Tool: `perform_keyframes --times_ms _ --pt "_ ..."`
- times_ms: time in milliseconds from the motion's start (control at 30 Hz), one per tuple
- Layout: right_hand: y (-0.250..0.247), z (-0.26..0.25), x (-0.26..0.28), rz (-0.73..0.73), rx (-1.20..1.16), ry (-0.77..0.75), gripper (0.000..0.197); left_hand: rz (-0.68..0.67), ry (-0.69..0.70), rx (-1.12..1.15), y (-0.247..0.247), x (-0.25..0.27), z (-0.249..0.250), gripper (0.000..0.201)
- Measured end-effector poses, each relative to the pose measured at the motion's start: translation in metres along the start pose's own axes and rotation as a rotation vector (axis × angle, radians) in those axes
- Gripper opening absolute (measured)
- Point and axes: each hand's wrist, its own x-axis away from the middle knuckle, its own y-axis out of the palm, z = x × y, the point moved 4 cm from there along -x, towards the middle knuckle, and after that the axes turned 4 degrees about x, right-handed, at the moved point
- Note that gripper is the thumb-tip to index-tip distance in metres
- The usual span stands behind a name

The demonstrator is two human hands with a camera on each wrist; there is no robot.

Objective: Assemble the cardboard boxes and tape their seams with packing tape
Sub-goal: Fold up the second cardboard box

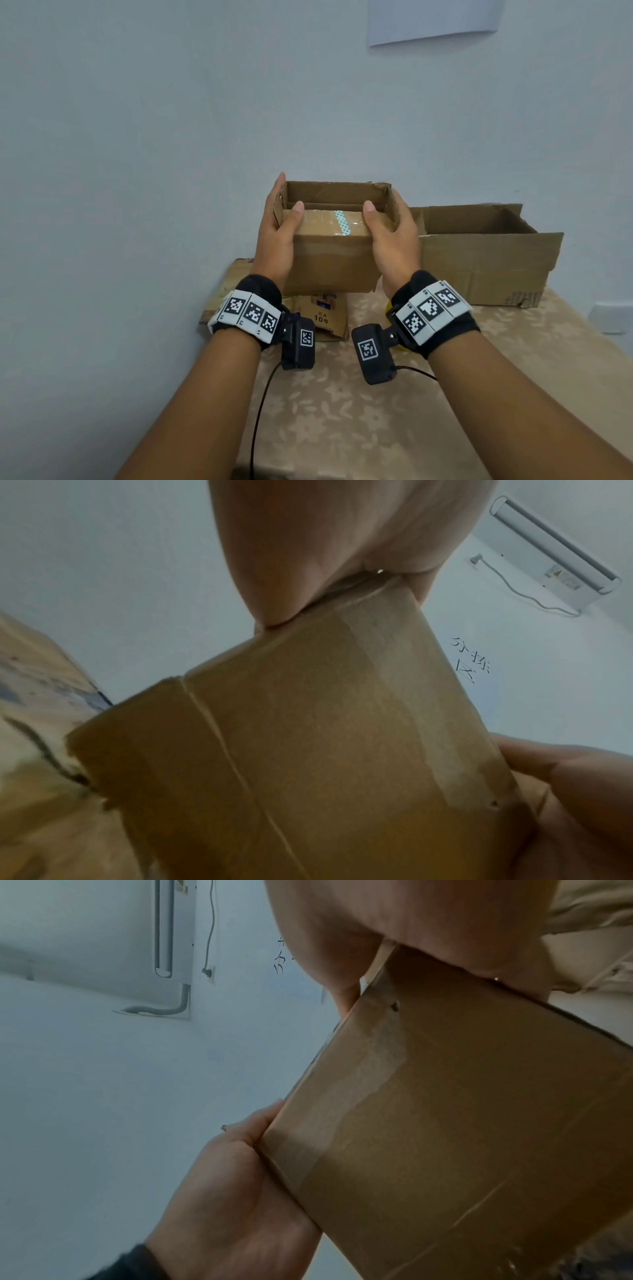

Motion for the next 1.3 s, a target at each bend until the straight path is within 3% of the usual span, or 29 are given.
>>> perform_keyframes --times_ms 100,200,367,533,633,733,833,1000,1167,1300 --pt "-0.003 0.002 0.003 0.046 0.003 0.036 0.047 0.002 0.042 -0.059 0.001 -0.002 0.001 0.051" --pt "-0.005 0.001 0.004 0.050 -0.012 0.067 0.042 0.011 0.035 -0.084 0.002 -0.003 -0.001 0.050" --pt "-0.005 -0.002 0.007 0.035 -0.047 0.074 0.040 0.032 0.031 -0.060 -0.001 -0.004 -0.001 0.045" --pt "-0.006 -0.003 0.003 0.030 -0.094 0.124 0.052 0.075 0.023 -0.007 -0.002 -0.005 0.000 0.032" --pt "-0.002 -0.005 0.003 0.036 -0.163 0.171 0.039 0.093 0.022 0.031 -0.005 -0.004 0.000 0.028" --pt "0.001 0.001 0.000 0.050 -0.200 0.215 0.046 0.095 0.033 0.033 -0.005 -0.002 0.001 0.029" --pt "0.000 -0.002 0.000 0.043 -0.218 0.191 0.038 0.091 0.030 0.020 -0.004 -0.002 -0.001 0.033" --pt "-0.001 -0.004 -0.001 -0.003 -0.201 0.162 0.035 0.140 -0.015 0.071 -0.007 -0.003 -0.003 0.031" --pt "-0.005 -0.005 0.000 0.067 -0.261 0.227 0.036 0.203 -0.101 0.109 -0.007 -0.004 -0.004 0.015" --pt "-0.005 -0.007 0.004 0.098 -0.253 0.285 0.035 0.209 -0.138 0.077 -0.003 -0.004 -0.002 0.022"
